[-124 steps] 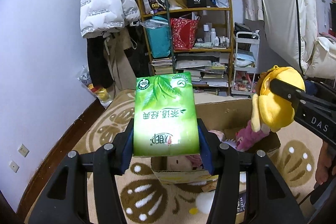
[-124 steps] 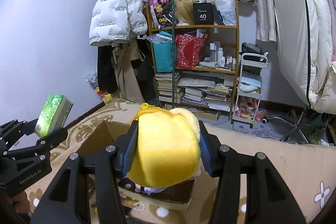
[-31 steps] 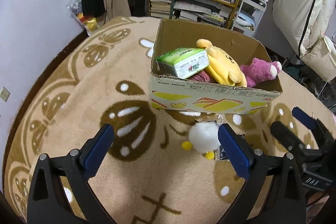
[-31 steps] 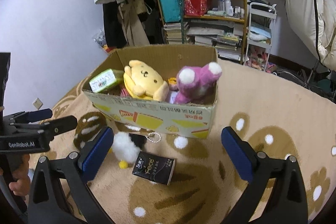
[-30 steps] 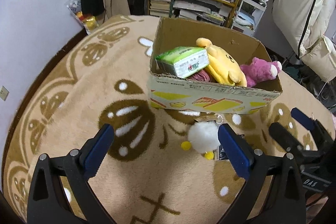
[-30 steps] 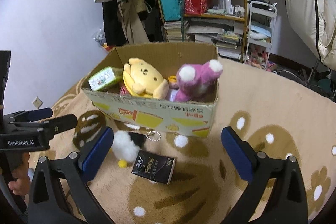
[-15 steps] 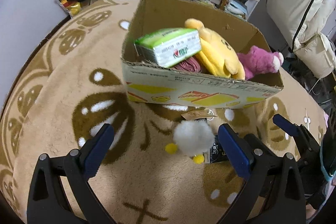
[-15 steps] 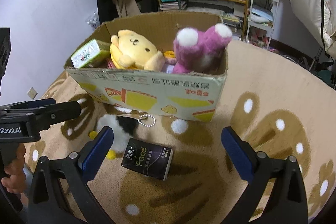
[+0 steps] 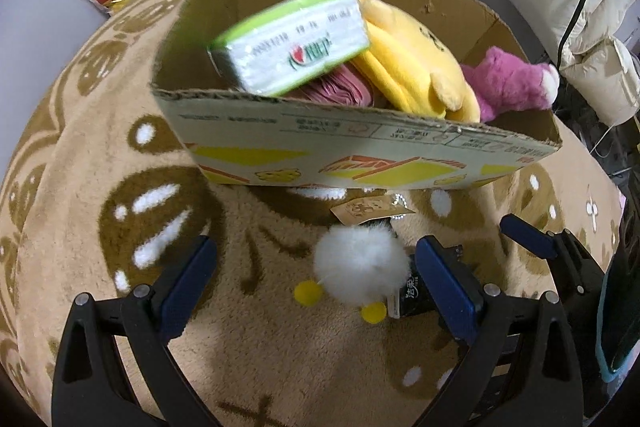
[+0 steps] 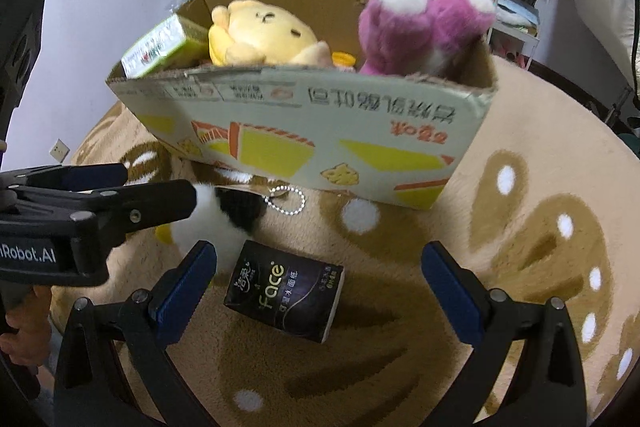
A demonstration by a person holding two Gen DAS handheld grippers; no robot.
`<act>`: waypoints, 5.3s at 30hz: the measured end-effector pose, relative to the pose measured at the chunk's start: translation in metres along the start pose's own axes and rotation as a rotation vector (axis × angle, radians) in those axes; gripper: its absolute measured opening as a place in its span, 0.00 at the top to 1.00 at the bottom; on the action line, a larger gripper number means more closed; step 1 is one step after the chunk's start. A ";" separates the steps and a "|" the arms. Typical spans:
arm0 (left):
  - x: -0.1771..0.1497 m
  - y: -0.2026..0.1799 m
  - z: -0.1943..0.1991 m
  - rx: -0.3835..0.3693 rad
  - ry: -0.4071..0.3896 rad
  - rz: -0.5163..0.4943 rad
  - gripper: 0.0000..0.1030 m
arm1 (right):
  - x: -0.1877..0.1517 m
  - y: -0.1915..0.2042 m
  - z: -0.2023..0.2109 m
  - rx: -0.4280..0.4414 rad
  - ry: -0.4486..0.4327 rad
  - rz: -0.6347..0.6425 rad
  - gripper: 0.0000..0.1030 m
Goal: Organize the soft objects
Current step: 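Move both open tools down toward the white pompom and black tissue pack, then grasp the white pompom keychain with the left tool while the right tool grasps the black Face tissue pack, then lift the pompom with the left tool while the right tool carries the black tissue pack over the box, then open both tools to drop the pompom and black tissue pack into the box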
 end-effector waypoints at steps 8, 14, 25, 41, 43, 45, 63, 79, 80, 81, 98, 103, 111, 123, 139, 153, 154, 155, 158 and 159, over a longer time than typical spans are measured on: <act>-0.005 -0.009 -0.019 0.000 0.048 -0.043 0.04 | -0.010 -0.001 -0.019 0.010 0.069 -0.035 0.00; -0.009 -0.011 -0.033 0.030 0.075 -0.064 0.04 | -0.018 -0.004 -0.031 0.012 0.127 -0.047 0.00; -0.014 -0.015 -0.054 0.046 0.100 -0.057 0.06 | -0.026 0.002 -0.045 0.023 0.156 -0.017 0.00; -0.015 0.006 -0.049 0.055 0.087 -0.019 0.24 | -0.034 0.013 -0.041 0.043 0.142 0.001 0.00; -0.014 0.012 -0.045 0.059 0.086 -0.020 0.27 | -0.034 0.016 -0.042 0.045 0.140 0.019 0.00; -0.015 0.012 -0.042 0.066 0.084 -0.024 0.30 | -0.037 0.019 -0.045 0.039 0.151 0.037 0.01; -0.018 0.012 -0.017 0.019 0.077 -0.047 0.66 | -0.037 0.002 -0.033 -0.042 0.132 0.073 0.30; -0.014 0.021 0.080 0.064 -0.129 -0.124 0.66 | 0.018 -0.018 0.040 -0.004 -0.063 0.007 0.31; -0.012 0.020 0.086 0.066 -0.163 -0.130 0.66 | 0.024 -0.017 0.046 -0.001 -0.081 0.010 0.31; -0.009 0.019 0.094 0.069 -0.189 -0.136 0.66 | 0.027 -0.016 0.052 0.003 -0.103 0.014 0.31; 0.069 -0.018 0.149 0.085 -0.574 -0.186 0.66 | 0.091 0.000 0.089 0.026 -0.372 0.028 0.31; 0.085 -0.019 0.142 0.078 -0.604 -0.191 0.66 | 0.105 -0.005 0.084 0.025 -0.417 0.025 0.31; 0.091 -0.014 0.123 0.097 -0.585 -0.199 0.65 | 0.117 -0.012 0.063 0.020 -0.451 0.028 0.31; 0.101 -0.011 0.097 0.095 -0.539 -0.205 0.65 | 0.119 -0.020 0.036 0.042 -0.428 0.047 0.31; 0.102 -0.013 0.071 0.057 -0.475 -0.181 0.58 | 0.120 -0.039 0.021 0.063 -0.419 -0.024 0.30; 0.095 -0.008 0.072 0.059 -0.467 -0.134 0.22 | 0.121 -0.046 0.021 0.048 -0.414 -0.063 0.18; 0.095 -0.007 0.073 0.054 -0.471 -0.126 0.21 | 0.121 -0.048 0.022 0.048 -0.416 -0.068 0.14; 0.095 -0.007 0.074 0.053 -0.473 -0.121 0.21 | 0.122 -0.049 0.023 0.047 -0.420 -0.071 0.12; 0.095 -0.006 0.077 0.051 -0.480 -0.112 0.19 | 0.124 -0.050 0.027 0.040 -0.432 -0.068 0.12; 0.095 -0.006 0.079 0.057 -0.485 -0.112 0.16 | 0.125 -0.050 0.028 0.041 -0.435 -0.069 0.11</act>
Point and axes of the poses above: each gripper's, at about its wrist camera, not at the fingertips, and z roughly against the way its jaws point, y to its left, x to its top, the point moved 5 cm from there along -z, roughly the way its jaws point, and after that the axes turned 13 degrees about -y, right-handed, at the moved point
